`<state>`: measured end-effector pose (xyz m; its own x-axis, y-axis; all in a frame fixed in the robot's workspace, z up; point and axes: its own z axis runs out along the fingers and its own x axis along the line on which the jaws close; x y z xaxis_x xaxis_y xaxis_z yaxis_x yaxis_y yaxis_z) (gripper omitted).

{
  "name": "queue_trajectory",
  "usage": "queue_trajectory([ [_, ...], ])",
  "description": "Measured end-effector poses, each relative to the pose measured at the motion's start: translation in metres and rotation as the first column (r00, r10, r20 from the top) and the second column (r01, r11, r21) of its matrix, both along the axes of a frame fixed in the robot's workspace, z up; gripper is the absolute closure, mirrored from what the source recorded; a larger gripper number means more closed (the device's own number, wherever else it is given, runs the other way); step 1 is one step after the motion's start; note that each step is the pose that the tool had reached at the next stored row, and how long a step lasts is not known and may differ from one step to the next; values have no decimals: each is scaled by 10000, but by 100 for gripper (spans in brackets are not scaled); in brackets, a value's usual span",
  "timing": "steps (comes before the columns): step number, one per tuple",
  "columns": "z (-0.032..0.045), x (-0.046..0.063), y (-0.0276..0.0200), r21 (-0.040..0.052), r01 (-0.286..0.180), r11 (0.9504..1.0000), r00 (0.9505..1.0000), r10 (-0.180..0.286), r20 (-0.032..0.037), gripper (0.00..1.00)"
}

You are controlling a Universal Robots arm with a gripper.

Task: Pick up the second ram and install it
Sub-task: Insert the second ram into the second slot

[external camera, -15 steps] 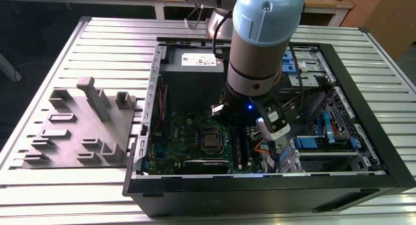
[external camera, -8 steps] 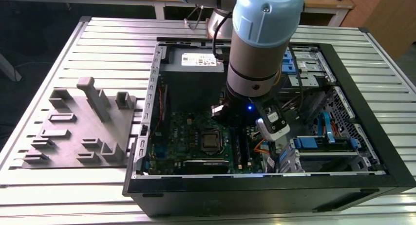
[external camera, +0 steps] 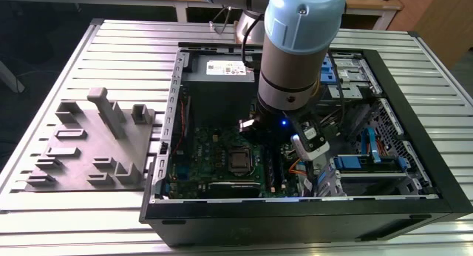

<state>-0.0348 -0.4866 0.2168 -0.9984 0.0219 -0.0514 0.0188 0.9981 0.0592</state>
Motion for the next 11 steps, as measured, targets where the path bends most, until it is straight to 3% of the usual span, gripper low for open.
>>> queue_trajectory([
  [4, 12, 0, 0, -1, 0, 10000, 10000, 0, 0, 78],
  [11, 210, 0, 0, -12, 0, 10000, 10000, 0, 1, 78],
])
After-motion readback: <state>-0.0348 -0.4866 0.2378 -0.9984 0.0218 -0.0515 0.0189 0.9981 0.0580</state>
